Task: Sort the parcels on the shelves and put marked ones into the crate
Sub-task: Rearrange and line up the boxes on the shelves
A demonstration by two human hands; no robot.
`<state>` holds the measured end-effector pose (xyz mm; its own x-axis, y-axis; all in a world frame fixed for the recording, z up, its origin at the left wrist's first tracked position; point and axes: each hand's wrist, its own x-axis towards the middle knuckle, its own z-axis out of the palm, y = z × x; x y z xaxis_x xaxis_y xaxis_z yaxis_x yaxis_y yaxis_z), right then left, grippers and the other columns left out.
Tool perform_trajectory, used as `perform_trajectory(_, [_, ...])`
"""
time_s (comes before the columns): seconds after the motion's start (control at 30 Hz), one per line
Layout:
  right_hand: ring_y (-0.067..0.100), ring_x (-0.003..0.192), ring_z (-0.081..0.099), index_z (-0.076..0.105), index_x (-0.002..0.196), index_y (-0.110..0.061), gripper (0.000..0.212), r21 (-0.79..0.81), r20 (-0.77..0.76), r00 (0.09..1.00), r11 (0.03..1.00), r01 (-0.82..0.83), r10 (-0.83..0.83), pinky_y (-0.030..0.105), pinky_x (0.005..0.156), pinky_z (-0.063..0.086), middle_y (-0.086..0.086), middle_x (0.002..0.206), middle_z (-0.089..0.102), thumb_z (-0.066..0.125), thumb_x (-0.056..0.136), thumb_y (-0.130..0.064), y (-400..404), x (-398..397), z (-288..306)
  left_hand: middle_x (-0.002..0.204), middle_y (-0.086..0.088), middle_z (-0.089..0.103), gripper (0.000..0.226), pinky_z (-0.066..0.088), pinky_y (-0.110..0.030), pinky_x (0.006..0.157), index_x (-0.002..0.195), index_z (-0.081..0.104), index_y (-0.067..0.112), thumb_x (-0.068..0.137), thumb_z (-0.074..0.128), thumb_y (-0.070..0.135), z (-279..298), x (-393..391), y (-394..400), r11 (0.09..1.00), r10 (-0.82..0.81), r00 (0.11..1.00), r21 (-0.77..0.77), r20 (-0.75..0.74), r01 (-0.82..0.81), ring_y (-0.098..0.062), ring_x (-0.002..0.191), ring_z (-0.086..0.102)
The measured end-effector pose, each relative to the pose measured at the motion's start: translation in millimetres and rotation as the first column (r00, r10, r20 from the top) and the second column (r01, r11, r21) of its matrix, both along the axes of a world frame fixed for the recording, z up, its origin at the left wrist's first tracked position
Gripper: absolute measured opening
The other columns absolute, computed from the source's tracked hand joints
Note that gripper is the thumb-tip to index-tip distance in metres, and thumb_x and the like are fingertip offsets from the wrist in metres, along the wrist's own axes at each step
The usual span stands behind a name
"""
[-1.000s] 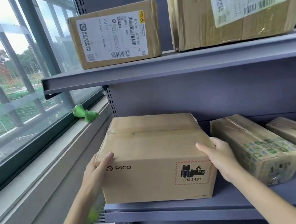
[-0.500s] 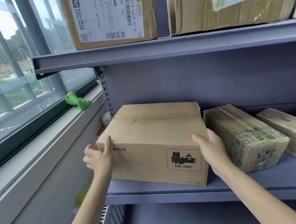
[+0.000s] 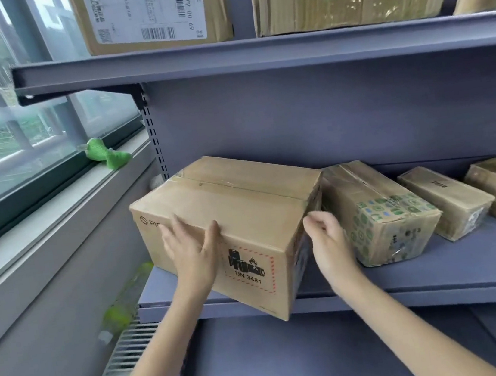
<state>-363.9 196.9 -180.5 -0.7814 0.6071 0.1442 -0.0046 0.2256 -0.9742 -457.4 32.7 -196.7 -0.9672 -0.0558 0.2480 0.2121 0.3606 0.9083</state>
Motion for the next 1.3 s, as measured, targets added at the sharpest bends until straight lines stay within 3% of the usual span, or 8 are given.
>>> perform_trajectory(0.13, [0.021,0.111,0.05,0.05,0.125,-0.006,0.035,0.042,0.022,0.996,0.996,0.08,-0.081,0.026,0.09,0.035,0.008,0.123,0.054,0.052,0.091,-0.018,49,-39,10,0.155,-0.008,-0.007,0.089,0.004,-0.04,0.113,0.143,0.025,0.021,0.067,0.038,0.066,-2,54,31,0.977,-0.172,0.955,-0.163,-0.243,0.134,-0.021,0.142,-0.008])
perform_trajectory(0.33, [0.018,0.109,0.044,0.044,0.114,-0.013,0.049,0.132,0.15,0.989,0.991,-0.026,0.006,0.033,0.091,0.034,0.005,0.117,0.046,0.055,0.074,-0.038,80,-79,21,0.151,-0.011,-0.001,0.092,0.009,-0.044,0.114,0.133,0.035,0.019,0.058,0.053,0.069,-15,71,49,0.955,-0.17,0.953,-0.282,-0.249,0.096,-0.023,0.141,-0.011])
perform_trajectory(0.47, [0.025,0.133,0.035,0.028,0.143,-0.008,0.066,0.074,0.153,0.987,0.996,-0.057,0.045,0.035,0.105,0.03,0.009,0.146,0.034,0.058,0.086,-0.025,84,-87,24,0.153,-0.003,-0.012,0.099,0.017,-0.039,0.113,0.142,0.021,0.024,0.064,0.079,0.042,-15,74,47,0.983,-0.087,0.987,-0.173,-0.137,0.062,-0.021,0.143,-0.004])
perform_trajectory(0.7, [0.022,0.097,0.06,0.053,0.091,-0.028,0.039,-0.015,0.043,0.996,0.997,-0.078,0.078,0.044,0.09,0.049,0.0,0.101,0.062,0.069,0.059,-0.046,77,-77,10,0.156,-0.003,0.009,0.102,0.02,-0.03,0.114,0.145,0.02,0.019,0.064,0.08,0.03,-6,70,10,0.995,-0.094,0.992,-0.043,-0.081,0.091,-0.016,0.142,0.016])
perform_trajectory(0.87, [0.017,0.088,0.057,0.044,0.105,-0.014,0.041,-0.098,-0.118,0.991,0.992,-0.077,0.065,0.028,0.07,0.046,-0.002,0.092,0.055,0.072,0.075,-0.023,55,-45,5,0.145,0.006,0.035,0.11,0.035,-0.036,0.109,0.143,0.027,0.025,0.044,0.072,0.046,3,65,-30,0.981,-0.17,0.985,0.088,-0.031,0.172,-0.012,0.131,0.041])
perform_trajectory(1.0, [0.018,0.093,0.059,0.041,0.094,-0.022,0.041,-0.082,-0.182,0.982,0.995,-0.057,0.041,0.036,0.08,0.051,0.004,0.101,0.058,0.075,0.072,-0.027,45,-17,0,0.134,0.002,0.05,0.106,0.044,-0.037,0.1,0.14,0.032,0.021,0.043,0.072,0.033,10,57,-45,0.948,-0.267,0.963,0.17,-0.027,0.268,-0.014,0.116,0.054])
perform_trajectory(1.17, [0.013,0.094,0.058,0.041,0.097,-0.023,0.045,-0.046,-0.28,0.96,0.999,-0.008,-0.006,0.036,0.084,0.05,-0.004,0.098,0.056,0.078,0.071,-0.027,36,10,0,0.115,0.012,0.057,0.099,0.049,-0.012,0.075,0.135,0.039,0.018,0.042,0.07,0.029,22,47,-48,0.901,-0.367,0.929,0.227,-0.051,0.368,0.007,0.089,0.061])
perform_trajectory(1.3, [0.011,0.093,0.06,0.041,0.095,-0.029,0.048,-0.015,-0.334,0.942,1.0,0.018,-0.022,0.032,0.081,0.051,-0.004,0.099,0.059,0.08,0.068,-0.023,30,23,-3,0.107,0.013,0.06,0.088,0.049,-0.01,0.069,0.124,0.045,0.02,0.04,0.067,0.027,26,39,-48,0.87,-0.419,0.906,0.261,-0.058,0.419,0.007,0.083,0.063])
